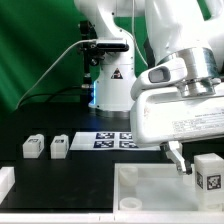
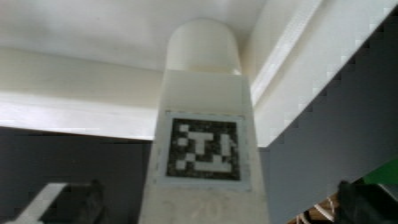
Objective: Assemble one leg
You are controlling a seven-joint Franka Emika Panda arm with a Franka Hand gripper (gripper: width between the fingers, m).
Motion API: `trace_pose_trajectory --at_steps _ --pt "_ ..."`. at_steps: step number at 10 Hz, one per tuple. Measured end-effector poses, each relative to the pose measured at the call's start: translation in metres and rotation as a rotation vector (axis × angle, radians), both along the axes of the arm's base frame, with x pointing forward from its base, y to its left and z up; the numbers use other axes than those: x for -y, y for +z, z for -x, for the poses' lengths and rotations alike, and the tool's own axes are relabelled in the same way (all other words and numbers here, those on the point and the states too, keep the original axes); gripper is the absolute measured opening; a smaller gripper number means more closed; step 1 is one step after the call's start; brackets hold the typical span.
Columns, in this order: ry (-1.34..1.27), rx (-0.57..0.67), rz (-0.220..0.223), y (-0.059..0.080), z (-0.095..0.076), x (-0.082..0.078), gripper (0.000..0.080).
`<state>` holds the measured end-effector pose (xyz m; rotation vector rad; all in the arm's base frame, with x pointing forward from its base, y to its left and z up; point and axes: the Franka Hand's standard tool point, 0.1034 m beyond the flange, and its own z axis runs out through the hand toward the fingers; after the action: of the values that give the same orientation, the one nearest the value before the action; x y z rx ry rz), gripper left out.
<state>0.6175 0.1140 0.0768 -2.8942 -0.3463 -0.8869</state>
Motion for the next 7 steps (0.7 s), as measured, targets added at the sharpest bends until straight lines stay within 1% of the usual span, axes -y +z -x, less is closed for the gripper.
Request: trace_pose_trajectory --at_steps 1,2,3,4,5,6,7 --pt "-0.009 -0.084 -0.024 0.004 0.003 -0.001 0.0649" --pt "-0.016 -0.151 -0.039 0.017 0.005 -0.005 0.0649" --pt "-0.015 -0.143 -0.031 0.022 0.003 -0.004 0.0649" --pt "-0.014 -0.172 -0.036 0.020 0.005 -0.005 0.0649" --pt "-0.008 -0.286 -0.059 0.019 0.011 -0.013 0.0649" --pt "0.006 -0.382 -0.065 0.021 0.013 -0.019 0.0649" --pt "0.024 -0.455 -0.059 0.021 0.015 -0.022 0.0649"
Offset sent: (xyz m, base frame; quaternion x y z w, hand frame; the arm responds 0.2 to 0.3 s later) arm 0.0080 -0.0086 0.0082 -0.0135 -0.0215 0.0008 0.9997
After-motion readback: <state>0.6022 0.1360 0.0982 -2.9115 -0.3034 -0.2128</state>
